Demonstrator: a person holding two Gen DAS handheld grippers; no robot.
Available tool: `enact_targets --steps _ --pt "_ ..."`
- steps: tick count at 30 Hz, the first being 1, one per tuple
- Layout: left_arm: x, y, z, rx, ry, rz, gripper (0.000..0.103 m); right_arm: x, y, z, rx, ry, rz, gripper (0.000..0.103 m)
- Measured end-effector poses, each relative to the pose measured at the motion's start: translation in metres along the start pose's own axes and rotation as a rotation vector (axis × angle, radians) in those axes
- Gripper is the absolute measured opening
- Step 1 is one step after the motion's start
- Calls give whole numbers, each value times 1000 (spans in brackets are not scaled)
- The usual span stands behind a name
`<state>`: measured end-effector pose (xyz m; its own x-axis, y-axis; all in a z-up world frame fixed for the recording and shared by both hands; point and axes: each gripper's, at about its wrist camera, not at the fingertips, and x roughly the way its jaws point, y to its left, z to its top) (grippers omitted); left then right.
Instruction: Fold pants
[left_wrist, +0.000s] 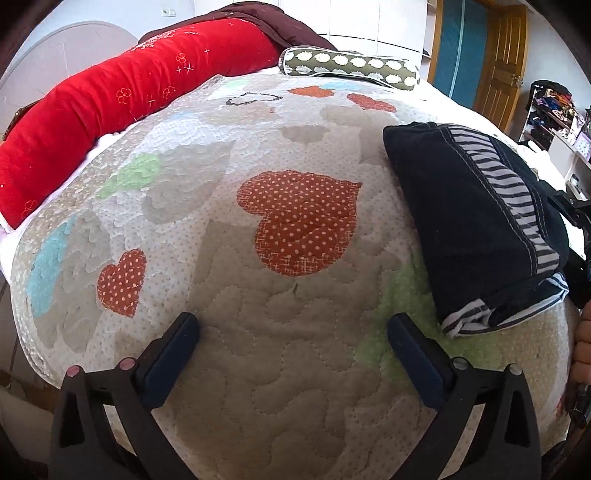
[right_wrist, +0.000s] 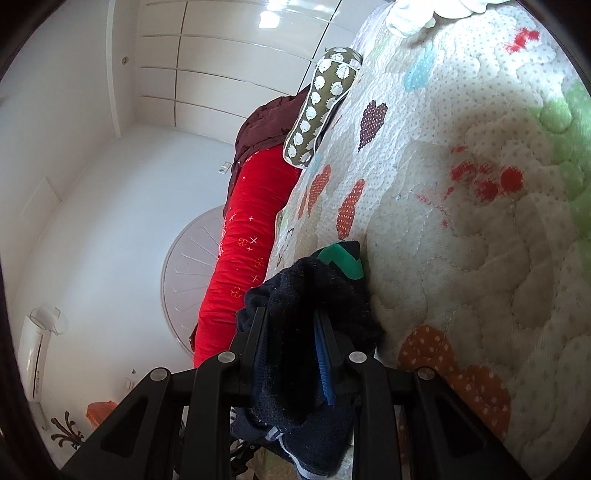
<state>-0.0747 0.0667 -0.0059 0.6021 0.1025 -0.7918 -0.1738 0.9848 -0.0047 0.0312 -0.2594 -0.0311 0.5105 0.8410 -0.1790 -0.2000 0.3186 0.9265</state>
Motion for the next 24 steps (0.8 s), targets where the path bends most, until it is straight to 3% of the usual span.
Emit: enact_targets --steps 24 --pt "4 2 6 -33 34 -11 103 7 5 -1 -58 -42 -92 25"
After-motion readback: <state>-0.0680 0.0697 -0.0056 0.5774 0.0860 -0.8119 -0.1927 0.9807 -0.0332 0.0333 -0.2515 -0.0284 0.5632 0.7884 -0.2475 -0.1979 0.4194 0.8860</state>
